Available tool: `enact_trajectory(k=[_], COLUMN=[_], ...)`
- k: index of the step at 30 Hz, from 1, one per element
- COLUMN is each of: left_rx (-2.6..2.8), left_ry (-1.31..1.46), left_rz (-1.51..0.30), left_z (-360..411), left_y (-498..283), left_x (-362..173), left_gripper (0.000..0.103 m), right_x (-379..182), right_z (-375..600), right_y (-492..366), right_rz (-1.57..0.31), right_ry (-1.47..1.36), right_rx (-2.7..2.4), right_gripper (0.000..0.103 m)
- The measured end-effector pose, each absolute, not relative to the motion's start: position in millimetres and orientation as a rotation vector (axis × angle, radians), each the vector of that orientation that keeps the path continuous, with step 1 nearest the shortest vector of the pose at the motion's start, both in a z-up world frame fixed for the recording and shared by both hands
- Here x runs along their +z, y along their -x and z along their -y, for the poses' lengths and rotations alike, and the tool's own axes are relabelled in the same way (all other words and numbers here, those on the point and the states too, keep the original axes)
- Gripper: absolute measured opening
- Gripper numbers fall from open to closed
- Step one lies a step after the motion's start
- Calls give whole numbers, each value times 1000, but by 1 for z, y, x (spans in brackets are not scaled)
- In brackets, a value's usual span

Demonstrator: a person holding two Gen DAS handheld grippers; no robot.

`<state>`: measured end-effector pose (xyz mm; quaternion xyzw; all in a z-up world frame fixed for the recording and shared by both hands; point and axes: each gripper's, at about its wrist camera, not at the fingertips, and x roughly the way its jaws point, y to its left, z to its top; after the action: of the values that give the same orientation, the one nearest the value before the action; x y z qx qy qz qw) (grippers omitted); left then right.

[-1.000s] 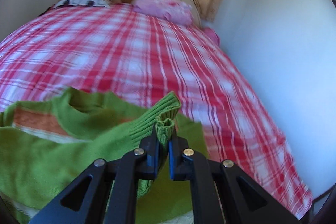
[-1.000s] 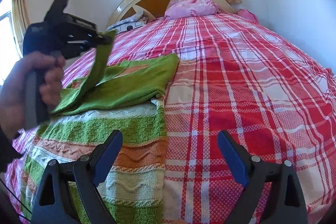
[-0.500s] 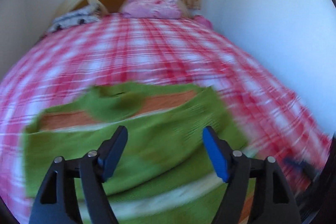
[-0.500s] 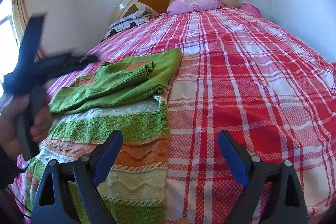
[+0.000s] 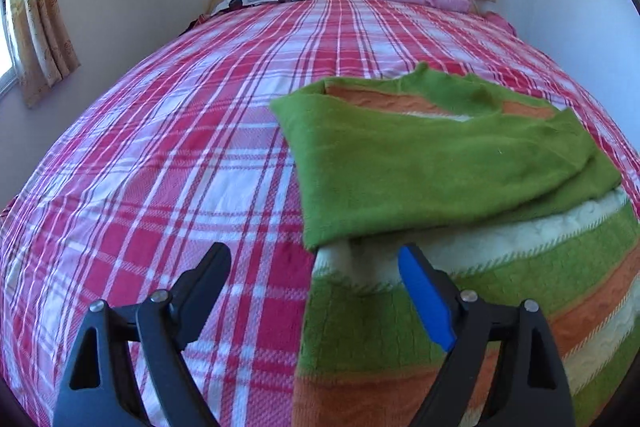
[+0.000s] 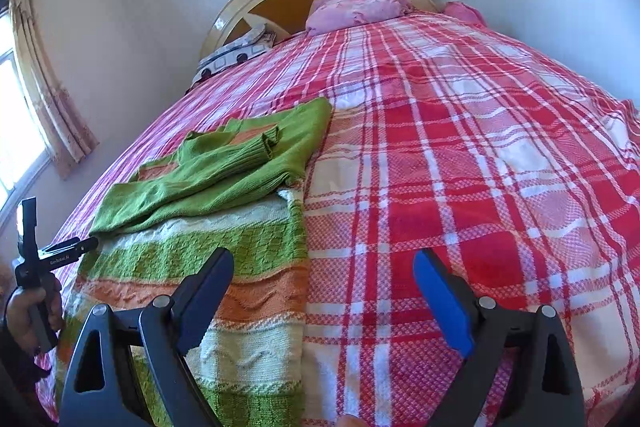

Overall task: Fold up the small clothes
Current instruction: 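Open the left tool to release the sleeve onto the sweater, then pinch the folded sleeve edge with the right tool and straighten it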

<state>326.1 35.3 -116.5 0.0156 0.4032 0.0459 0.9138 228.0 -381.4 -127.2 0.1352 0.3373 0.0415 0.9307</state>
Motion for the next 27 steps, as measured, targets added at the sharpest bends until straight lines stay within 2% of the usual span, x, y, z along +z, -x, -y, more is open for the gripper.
enact_trajectory(k=[6,8,10,14,17,25,26,27], left_rx=[153,159,155,154,160,134,134,133], left_ry=[-4,23,57,84,74,115,114,117], left_rz=[-872,-892,-900,-905,-898,-910,-910,-910], left_z=[-48,-55,-60,-62,-60,-66,-66,-66], left_y=[-345,-347,-346,-344,-342,-344,-344,-343], left_x=[-131,-136,-138,-141,-141,-144,-144,-144], left_gripper=[89,100,101,103,103,103,103,103], right_x=[-123,-118,-111,-84,-74,-120,-125,-127], right_z=[384,381,377,362,342,304,300,298], right_y=[-223,-224,-230,-258,-295,-387,-392,-394], right_rz=[-664,-670,-693,-678,-698,-919,-921,-922], right_ry=[-280,-264,-259,-231,-158,-138,-117,-105], right_rx=[65,65,50,80,95,100,85,85], right_gripper=[92,92,92,81,81,80,66,36])
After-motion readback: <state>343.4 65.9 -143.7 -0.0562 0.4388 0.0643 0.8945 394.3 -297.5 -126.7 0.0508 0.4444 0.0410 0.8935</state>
